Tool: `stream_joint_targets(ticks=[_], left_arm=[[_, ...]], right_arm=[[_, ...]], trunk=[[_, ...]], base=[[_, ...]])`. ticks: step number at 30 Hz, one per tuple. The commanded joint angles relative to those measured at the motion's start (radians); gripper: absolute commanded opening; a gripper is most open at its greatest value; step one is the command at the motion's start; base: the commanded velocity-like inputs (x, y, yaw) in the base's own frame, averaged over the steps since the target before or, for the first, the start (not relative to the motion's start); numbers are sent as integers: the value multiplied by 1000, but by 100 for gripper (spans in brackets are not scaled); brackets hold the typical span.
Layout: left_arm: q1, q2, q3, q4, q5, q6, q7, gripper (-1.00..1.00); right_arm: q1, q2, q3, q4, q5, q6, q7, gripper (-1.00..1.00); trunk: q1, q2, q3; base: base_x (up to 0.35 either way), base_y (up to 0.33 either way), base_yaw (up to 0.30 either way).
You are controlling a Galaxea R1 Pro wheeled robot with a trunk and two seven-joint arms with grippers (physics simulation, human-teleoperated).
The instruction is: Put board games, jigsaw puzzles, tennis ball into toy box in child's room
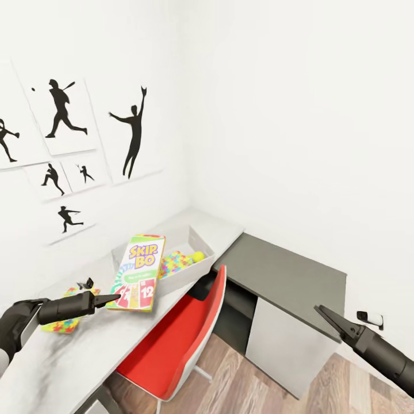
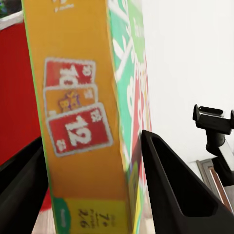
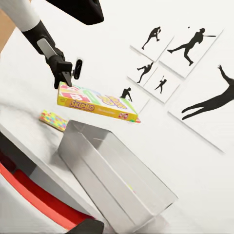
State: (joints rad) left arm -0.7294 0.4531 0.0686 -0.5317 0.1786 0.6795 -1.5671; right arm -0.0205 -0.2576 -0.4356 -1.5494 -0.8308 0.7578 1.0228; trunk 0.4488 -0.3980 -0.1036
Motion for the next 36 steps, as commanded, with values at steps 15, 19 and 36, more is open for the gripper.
stream_joint_targets(ticks=[15, 19, 36], left_arm=[[1, 1, 2, -1, 1, 9, -4, -100], [1, 1, 2, -1, 1, 9, -4, -100], [1, -1, 3, -1, 0, 9, -4, -100]], right_arm=[[-1, 0, 3, 0, -4, 4, -1, 100], [-1, 1, 3, 0, -4, 3, -1, 100], [-1, 1, 6, 0, -1, 3, -3, 100]], trunk=[[1, -2, -1], [1, -2, -1], [1, -2, -1]], base=[[236, -5, -14], [12, -168, 0], [1, -30, 0]])
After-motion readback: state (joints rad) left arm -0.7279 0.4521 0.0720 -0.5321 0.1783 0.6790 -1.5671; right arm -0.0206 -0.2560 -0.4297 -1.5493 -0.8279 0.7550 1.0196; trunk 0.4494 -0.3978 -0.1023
